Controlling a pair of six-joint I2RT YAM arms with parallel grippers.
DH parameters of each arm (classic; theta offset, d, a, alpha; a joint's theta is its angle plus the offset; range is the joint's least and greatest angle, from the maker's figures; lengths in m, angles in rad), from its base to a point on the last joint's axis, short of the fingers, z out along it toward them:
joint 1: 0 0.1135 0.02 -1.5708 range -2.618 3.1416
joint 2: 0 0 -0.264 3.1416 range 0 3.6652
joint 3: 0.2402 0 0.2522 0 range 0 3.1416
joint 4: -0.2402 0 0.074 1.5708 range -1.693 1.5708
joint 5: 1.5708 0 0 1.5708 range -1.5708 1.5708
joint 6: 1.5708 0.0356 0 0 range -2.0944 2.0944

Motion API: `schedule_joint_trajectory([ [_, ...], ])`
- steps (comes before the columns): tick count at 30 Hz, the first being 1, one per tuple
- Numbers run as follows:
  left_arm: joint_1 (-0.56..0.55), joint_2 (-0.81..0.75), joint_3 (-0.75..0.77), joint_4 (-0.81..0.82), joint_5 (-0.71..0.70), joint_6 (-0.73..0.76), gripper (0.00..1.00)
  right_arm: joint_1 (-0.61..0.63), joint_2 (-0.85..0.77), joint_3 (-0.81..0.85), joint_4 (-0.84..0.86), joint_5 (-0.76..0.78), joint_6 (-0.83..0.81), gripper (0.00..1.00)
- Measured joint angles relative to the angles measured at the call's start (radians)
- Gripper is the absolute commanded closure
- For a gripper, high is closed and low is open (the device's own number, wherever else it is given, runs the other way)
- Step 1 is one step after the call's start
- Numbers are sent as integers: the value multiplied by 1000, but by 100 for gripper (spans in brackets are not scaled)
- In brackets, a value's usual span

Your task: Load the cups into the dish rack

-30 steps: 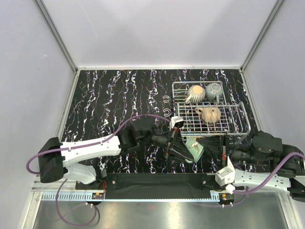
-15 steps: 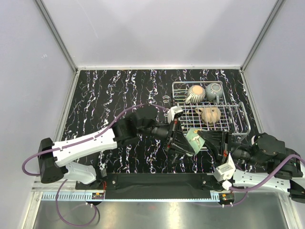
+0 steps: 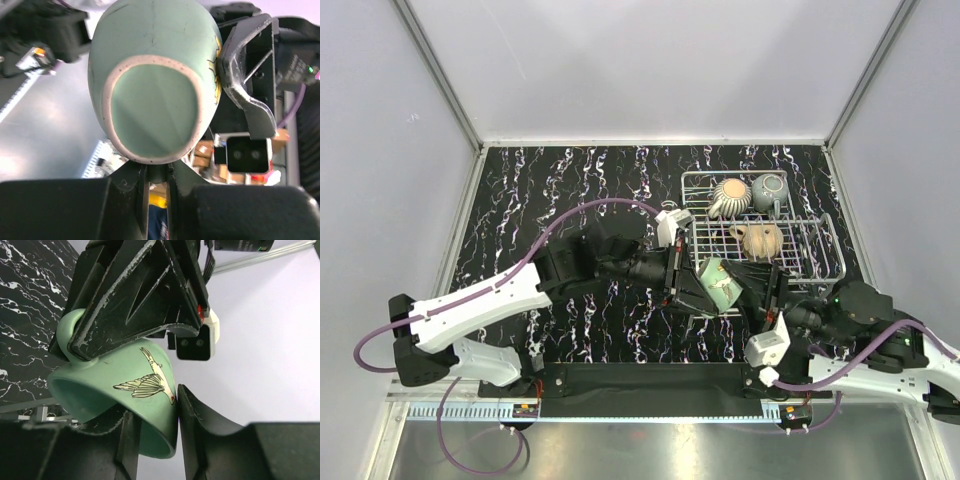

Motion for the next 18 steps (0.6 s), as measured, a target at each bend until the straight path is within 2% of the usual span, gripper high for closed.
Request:
schedule_joint_trajectory([
  [5, -2, -19, 0, -71, -62, 85, 100, -1, 4, -51, 46, 25, 37, 50],
  [8, -4, -31, 0, -87, -87, 126, 100, -1, 5, -73, 73, 28, 65, 35],
  [9, -4, -35, 0, -88, -92, 135, 100, -1, 5, -77, 77, 32, 73, 28],
  [11, -3, -46, 0, -87, -97, 152, 100, 0, 6, -80, 83, 44, 84, 20],
  [12, 0, -54, 0, -85, -100, 160, 100, 0, 5, -81, 85, 51, 87, 11],
  [13, 2, -61, 0, -85, -101, 165, 100, 0, 4, -81, 86, 53, 88, 9],
  [14, 6, -68, 0, -88, -105, 169, 100, 0, 0, -81, 92, 60, 91, 1],
  [18, 30, -89, 0, -86, -106, 183, 100, 0, -37, -95, 99, 87, 99, 0],
])
